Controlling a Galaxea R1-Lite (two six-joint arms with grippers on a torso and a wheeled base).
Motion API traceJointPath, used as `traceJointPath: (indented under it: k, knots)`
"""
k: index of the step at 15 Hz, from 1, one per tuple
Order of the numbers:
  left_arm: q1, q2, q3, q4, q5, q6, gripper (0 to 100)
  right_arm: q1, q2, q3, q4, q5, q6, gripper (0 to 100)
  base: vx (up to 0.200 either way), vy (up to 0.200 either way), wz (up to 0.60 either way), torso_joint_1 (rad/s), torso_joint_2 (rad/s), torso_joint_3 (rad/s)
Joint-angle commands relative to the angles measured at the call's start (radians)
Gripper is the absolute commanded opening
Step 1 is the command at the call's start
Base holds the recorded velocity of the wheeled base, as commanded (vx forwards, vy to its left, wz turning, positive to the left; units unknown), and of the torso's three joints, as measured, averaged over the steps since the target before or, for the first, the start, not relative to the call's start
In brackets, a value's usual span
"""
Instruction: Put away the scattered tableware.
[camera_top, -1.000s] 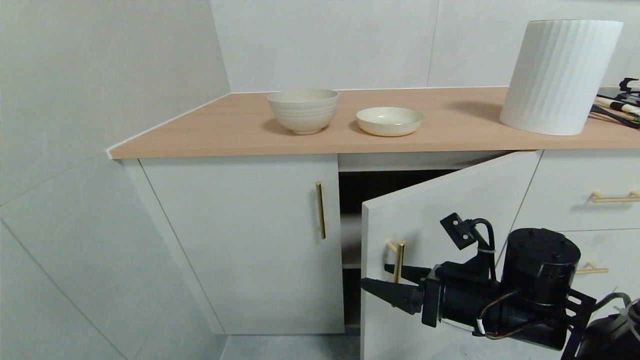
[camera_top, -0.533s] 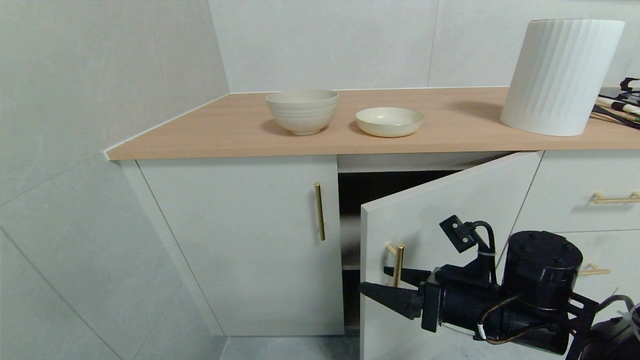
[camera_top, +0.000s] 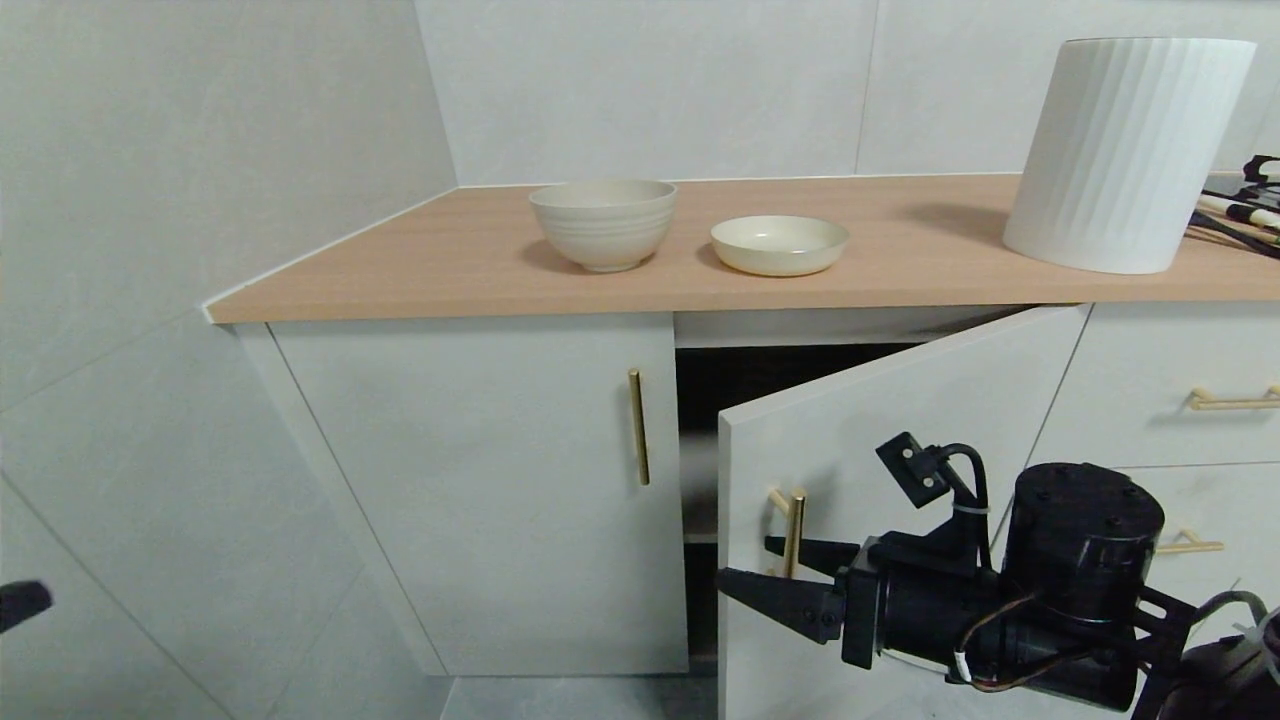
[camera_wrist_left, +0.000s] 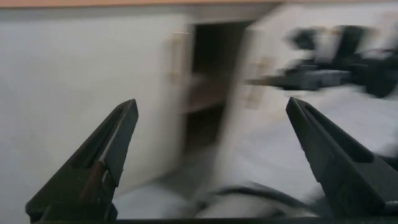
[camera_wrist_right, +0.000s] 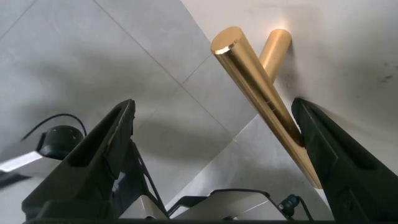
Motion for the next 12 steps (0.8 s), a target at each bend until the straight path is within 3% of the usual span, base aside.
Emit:
traceJointPath:
  k: [1,4,5,7,12]
  knots:
    - [-0.073,0.364,-0.067,-0.139,-0.118,-0.019,100,0.001,0.005,0.001,-0.001,0.001,-0.001,100,0.000,0.000,0.00,0.000,0.00,0.000]
    - [-0.114,0.549,-0.065,-0.270,-0.118,-0.019,100,0.001,0.005,-0.001,-0.001,0.001,-0.001,100,0.000,0.000,0.00,0.000,0.00,0.000]
    - [-0.119,0.653,-0.037,-0.368,-0.118,-0.016,100,0.001,0.002,0.001,-0.001,0.001,-0.001,100,0.000,0.000,0.00,0.000,0.00,0.000]
    - [-0.136,0.764,0.030,-0.475,-0.113,-0.014,100,0.001,0.004,-0.004,-0.001,0.001,-0.001,100,0.000,0.000,0.00,0.000,0.00,0.000]
    - [-0.259,0.968,0.108,-0.666,0.005,-0.008,100,0.001,0.017,-0.004,-0.001,0.001,-0.001,100,0.000,0.000,0.00,0.000,0.00,0.000]
